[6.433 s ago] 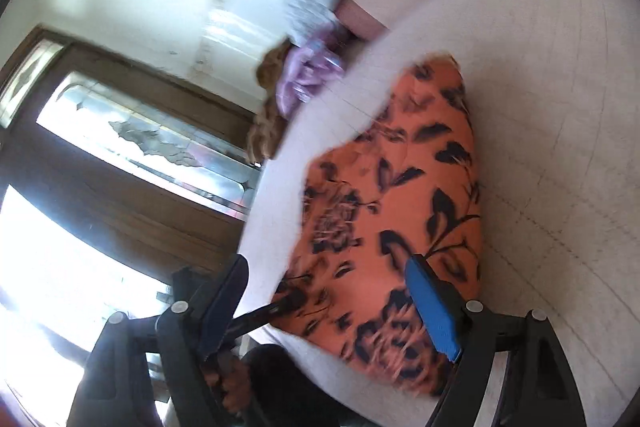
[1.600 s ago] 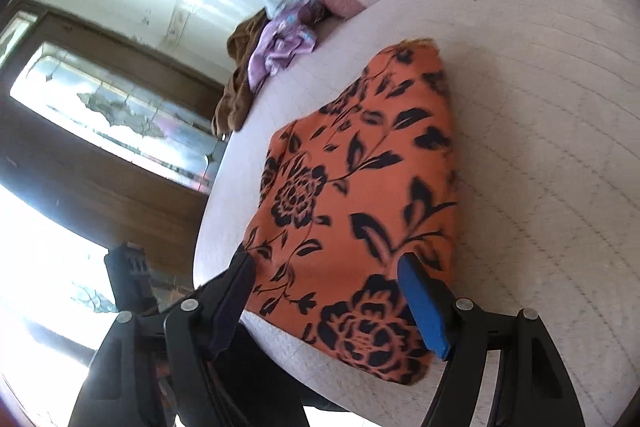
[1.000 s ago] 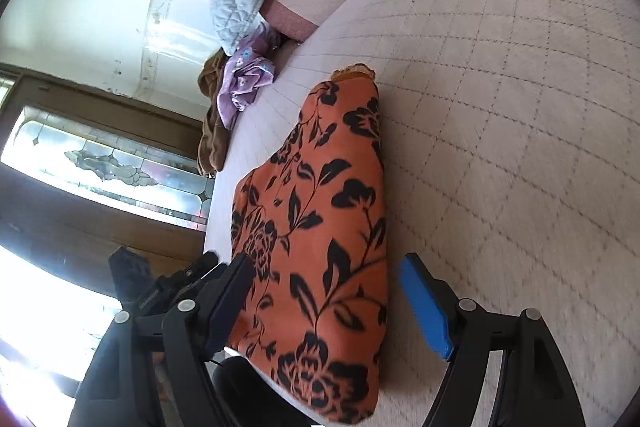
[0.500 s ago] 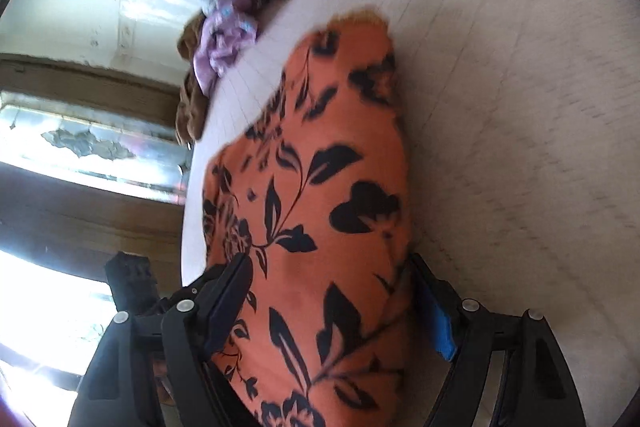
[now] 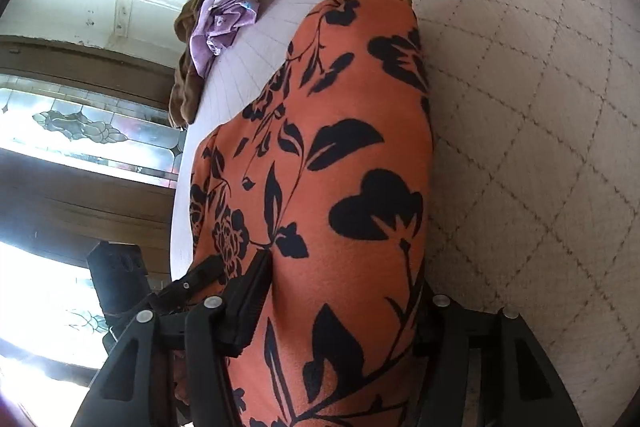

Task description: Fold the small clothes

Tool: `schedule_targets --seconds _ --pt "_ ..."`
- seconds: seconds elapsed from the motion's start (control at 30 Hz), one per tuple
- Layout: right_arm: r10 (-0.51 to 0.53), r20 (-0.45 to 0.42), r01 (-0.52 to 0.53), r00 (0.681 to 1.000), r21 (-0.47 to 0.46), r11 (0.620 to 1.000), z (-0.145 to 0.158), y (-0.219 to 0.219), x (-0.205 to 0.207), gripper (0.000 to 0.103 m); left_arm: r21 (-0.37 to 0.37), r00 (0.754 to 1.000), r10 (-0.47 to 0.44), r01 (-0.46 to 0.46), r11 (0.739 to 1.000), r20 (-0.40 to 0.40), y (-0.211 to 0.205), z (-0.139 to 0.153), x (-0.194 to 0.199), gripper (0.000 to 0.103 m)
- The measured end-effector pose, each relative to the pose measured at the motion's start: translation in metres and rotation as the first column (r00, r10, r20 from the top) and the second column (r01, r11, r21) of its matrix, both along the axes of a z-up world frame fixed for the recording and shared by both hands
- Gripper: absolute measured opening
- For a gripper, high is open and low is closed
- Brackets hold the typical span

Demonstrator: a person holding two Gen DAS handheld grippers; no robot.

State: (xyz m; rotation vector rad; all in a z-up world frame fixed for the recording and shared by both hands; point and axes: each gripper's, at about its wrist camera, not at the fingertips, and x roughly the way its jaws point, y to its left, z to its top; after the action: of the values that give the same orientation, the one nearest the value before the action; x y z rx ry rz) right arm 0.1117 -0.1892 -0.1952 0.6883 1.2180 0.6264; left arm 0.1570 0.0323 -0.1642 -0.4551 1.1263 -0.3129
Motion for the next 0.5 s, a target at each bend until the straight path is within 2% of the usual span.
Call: schedule_targets --seconds 0.07,0.2,0.33,0.5 --pt "0.010 0.008 -0.010 1.000 -0.025 1.000 0.002 0.002 0.000 0.051 0.000 1.000 -0.002 0.002 1.000 -0.003 -0.002 0.001 0.003 0.038" --pt "0.028 0.049 -0.025 0.998 -0.051 0.998 0.014 0.002 -0.004 0.040 0.019 1.000 0.001 -0.001 1.000 0.029 -0.006 0.017 0.000 0.032" --pt "0.039 0.126 -0.031 0.991 -0.070 0.997 0.041 -0.001 -0.010 0.039 0.002 0.997 -0.014 0.014 1.000 0.080 -0.017 0.039 0.001 0.031" --pt "0.016 0.207 -0.005 0.978 -0.055 0.998 0.075 -0.031 -0.010 0.039 -0.006 0.985 -0.048 0.050 0.999 0.167 -0.029 0.065 0.004 0.031"
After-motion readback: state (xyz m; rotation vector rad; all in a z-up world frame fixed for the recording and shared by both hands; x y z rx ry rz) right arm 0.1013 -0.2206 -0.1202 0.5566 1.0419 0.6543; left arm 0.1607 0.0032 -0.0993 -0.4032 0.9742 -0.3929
